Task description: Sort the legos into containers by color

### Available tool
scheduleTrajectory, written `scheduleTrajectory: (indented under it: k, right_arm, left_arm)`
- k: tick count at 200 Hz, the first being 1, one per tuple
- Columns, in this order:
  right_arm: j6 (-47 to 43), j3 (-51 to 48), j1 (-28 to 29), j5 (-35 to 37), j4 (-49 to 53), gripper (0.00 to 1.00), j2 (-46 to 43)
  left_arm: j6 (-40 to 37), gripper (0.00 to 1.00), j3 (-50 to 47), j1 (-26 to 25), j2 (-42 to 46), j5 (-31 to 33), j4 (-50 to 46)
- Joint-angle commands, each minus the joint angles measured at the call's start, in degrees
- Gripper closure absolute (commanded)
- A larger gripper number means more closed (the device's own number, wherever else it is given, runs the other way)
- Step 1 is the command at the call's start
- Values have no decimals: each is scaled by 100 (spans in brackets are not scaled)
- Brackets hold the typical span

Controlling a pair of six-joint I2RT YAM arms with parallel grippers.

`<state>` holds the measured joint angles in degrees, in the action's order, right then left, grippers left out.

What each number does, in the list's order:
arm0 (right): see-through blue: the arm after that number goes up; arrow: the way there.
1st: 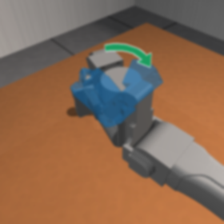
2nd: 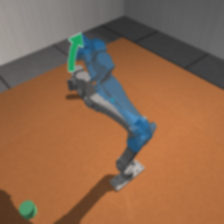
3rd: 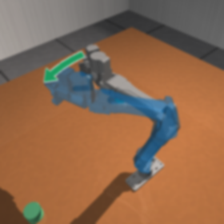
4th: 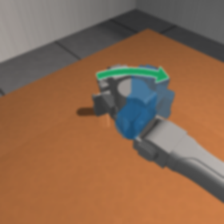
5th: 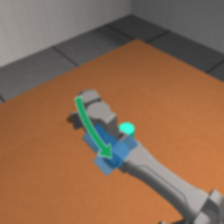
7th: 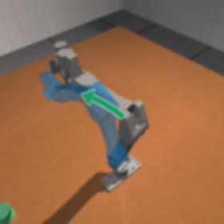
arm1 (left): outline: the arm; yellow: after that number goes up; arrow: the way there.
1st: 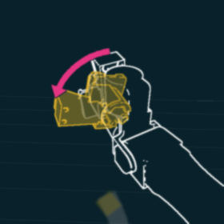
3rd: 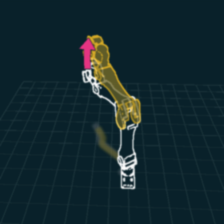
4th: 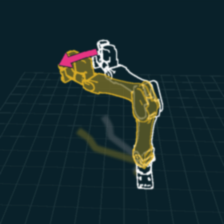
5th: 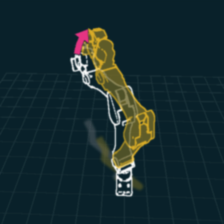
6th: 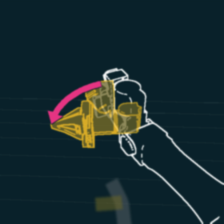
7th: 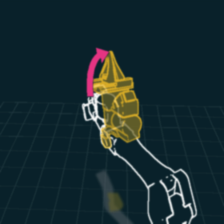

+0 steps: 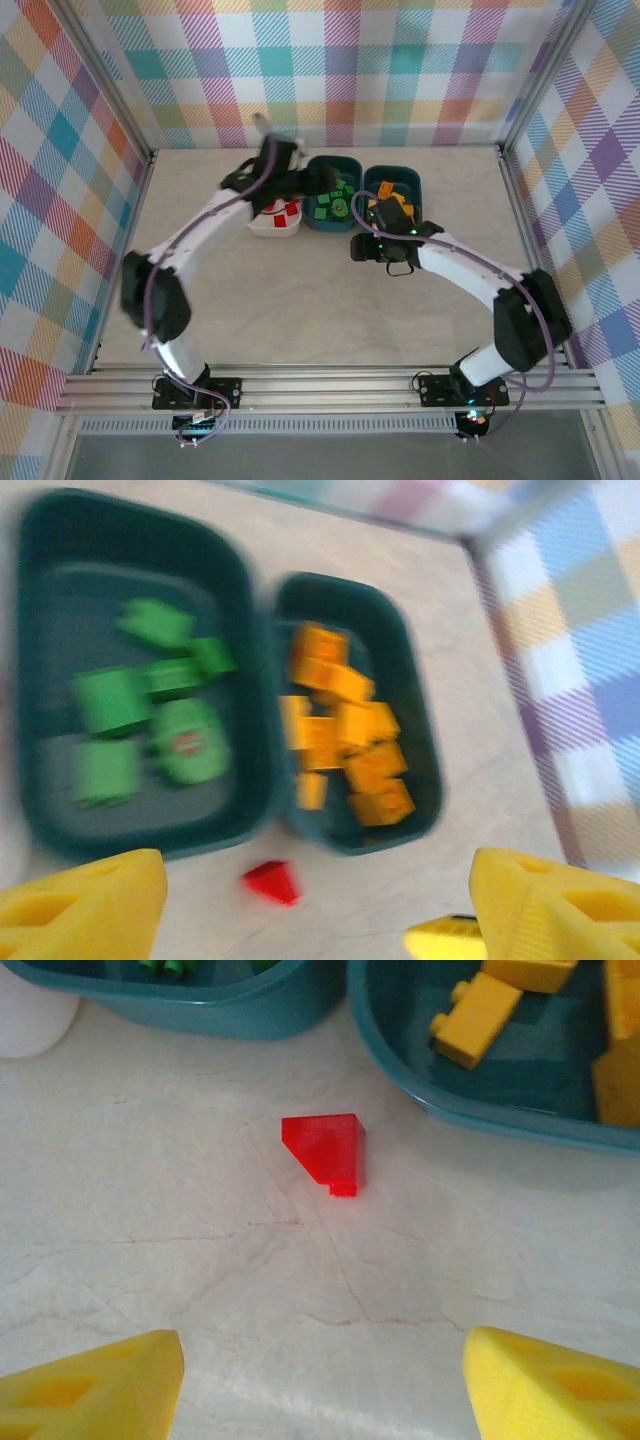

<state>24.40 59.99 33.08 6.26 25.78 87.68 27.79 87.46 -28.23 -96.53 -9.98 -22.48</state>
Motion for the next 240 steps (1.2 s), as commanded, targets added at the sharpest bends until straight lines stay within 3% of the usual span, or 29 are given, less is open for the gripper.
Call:
scheduleTrajectory:
  k: [1, 35, 75, 129, 156, 184, 224, 240]
  right_arm:
    - [-204, 305, -5, -63, -53, 26, 424]
    - [-72, 843, -3, 54, 62, 30, 1204]
    - [108, 1144, -3, 39, -6, 34, 1828]
    - [249, 1621, 156, 324, -94, 40, 2569]
    - [357, 1659, 225, 688, -102, 50, 2684]
    - [357, 1542, 310, 868, -201, 61, 2569]
    - [164, 1446, 712, 900, -148, 64, 2037]
    - [170, 1482, 878, 832, -115, 64, 1675]
  left_arm:
    - [561, 21, -1612, 419, 633, 111, 555]
    - [570, 20, -3304, 760, 1782, 234, 457]
    - [565, 15, -4208, 862, 2726, 484, 223]
    - [543, 13, -4345, 898, 2697, 292, 178]
    - [528, 14, -4370, 898, 2624, 305, 169]
    - [473, 14, -4464, 898, 2831, 494, 219]
    - [507, 14, -4438, 898, 2851, 582, 116]
    - [697, 14, -4456, 898, 2950, 922, -59]
